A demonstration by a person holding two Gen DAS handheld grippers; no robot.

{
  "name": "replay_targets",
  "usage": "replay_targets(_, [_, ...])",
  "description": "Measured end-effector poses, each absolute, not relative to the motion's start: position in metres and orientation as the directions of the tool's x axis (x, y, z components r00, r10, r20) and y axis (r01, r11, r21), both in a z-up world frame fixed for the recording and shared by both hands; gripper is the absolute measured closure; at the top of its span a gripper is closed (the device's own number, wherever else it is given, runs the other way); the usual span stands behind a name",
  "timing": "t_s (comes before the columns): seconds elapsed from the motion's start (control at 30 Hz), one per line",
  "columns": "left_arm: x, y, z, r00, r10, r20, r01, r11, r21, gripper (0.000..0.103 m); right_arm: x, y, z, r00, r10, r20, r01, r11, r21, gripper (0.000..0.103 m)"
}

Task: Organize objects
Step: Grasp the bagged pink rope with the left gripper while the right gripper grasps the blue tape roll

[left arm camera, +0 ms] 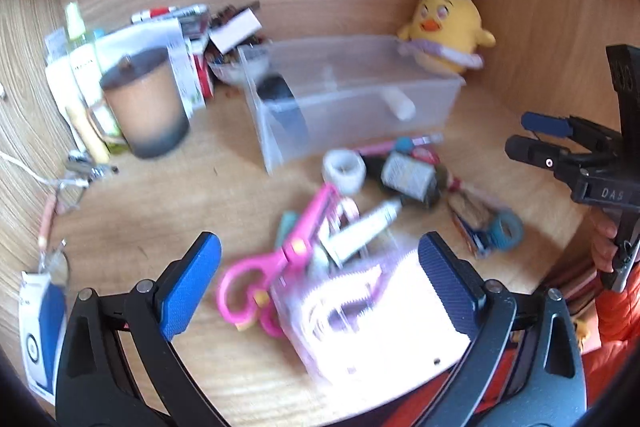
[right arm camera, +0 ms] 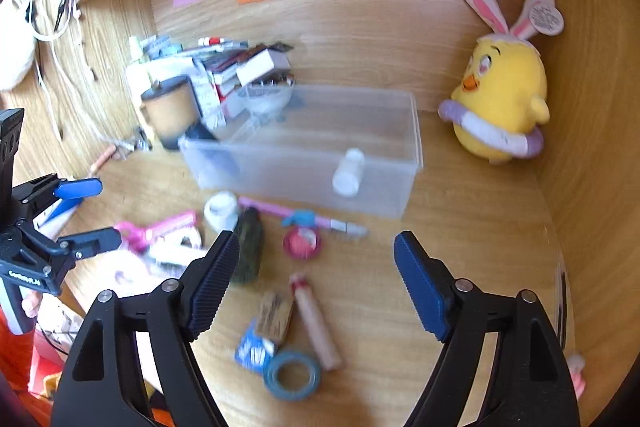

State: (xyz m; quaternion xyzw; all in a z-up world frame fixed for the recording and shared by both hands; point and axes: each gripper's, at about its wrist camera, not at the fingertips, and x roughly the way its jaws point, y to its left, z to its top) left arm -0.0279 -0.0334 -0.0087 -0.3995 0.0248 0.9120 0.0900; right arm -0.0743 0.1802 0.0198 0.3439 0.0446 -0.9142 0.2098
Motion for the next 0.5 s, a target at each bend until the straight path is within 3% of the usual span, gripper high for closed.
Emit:
replay_targets(0.37, [0.015,-0.029,-0.048,-0.586,0.168,-0.793,-0.171,-0.982,-0.082,0.003,-0.022,0.190,-0.020,-0.621,-0.351,-0.701,0.424,-0.903,0.076,0.027])
replay_targets(0.5, [0.018,-0.015,-0.049,-0.580,0.212,-0.786,-0.218,-0.971,-0.101,0.014,-0.014,0.192,-0.033,-0.581,-0.373,-0.724,0.440,-0.892,0.107,0.048])
